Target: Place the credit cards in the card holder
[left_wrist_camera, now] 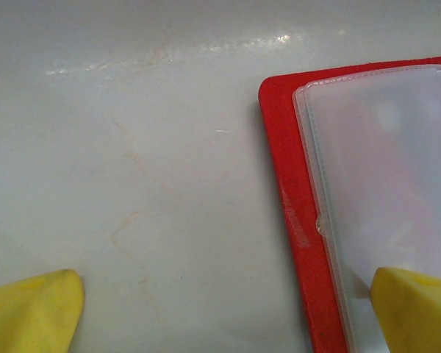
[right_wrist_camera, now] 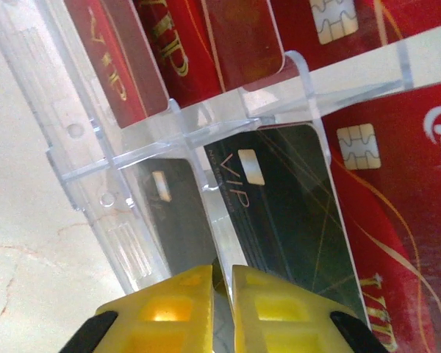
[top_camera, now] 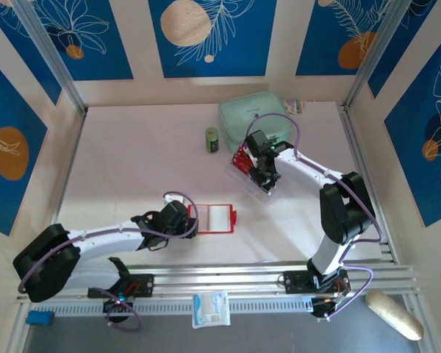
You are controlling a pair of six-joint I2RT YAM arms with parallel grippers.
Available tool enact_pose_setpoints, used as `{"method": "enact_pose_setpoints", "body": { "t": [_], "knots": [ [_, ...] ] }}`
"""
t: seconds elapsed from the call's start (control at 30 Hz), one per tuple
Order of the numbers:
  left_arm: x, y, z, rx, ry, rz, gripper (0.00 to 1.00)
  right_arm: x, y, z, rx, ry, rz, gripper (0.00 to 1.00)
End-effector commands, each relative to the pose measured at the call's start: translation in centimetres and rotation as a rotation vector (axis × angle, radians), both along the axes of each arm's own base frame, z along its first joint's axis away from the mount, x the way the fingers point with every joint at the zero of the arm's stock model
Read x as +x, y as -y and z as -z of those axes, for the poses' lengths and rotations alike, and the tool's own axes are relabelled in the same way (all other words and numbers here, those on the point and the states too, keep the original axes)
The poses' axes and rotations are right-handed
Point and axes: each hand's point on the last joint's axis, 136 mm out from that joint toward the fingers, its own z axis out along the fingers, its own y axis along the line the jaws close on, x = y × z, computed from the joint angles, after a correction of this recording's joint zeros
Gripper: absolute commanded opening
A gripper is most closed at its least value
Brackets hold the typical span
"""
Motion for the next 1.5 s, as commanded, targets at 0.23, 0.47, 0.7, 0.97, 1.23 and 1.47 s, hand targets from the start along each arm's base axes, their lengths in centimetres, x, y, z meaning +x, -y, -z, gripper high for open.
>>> {"method": "enact_pose_setpoints", "body": {
  "t": [0.23,0.47,0.7,0.97,1.23,1.47],
  "knots": [
    [0.1,-0.1,-0.5,-0.024,0.005,-0.017,1.0,-0.6,-1.7,-3.7,0.085,0.021,-0.069,0.02],
    [0.4,0.3,-1.3,-0.031,0.018,-0.011,1.0,-1.5,-3.5,-6.2,0.158,0.028,-0.096,0.0],
    [0.9,0.7,-1.9,-0.028,0.03,-0.004,1.0,-3.2,-6.0,-9.5,0.367,0.044,-0.061,0.0],
    [0.9,0.5,-1.3,-0.001,0.015,-0.003,1.0,-6.0,-10.9,-10.7,0.871,-0.007,0.06,0.0],
    [0.3,-0.2,-0.4,0.023,-0.006,-0.011,1.0,-8.3,-12.2,-6.8,1.129,-0.036,0.203,0.0],
    [0.0,-0.7,0.0,0.049,-0.024,-0.016,1.0,-10.2,-13.2,-2.5,1.149,-0.016,0.287,0.0]
  ]
}}
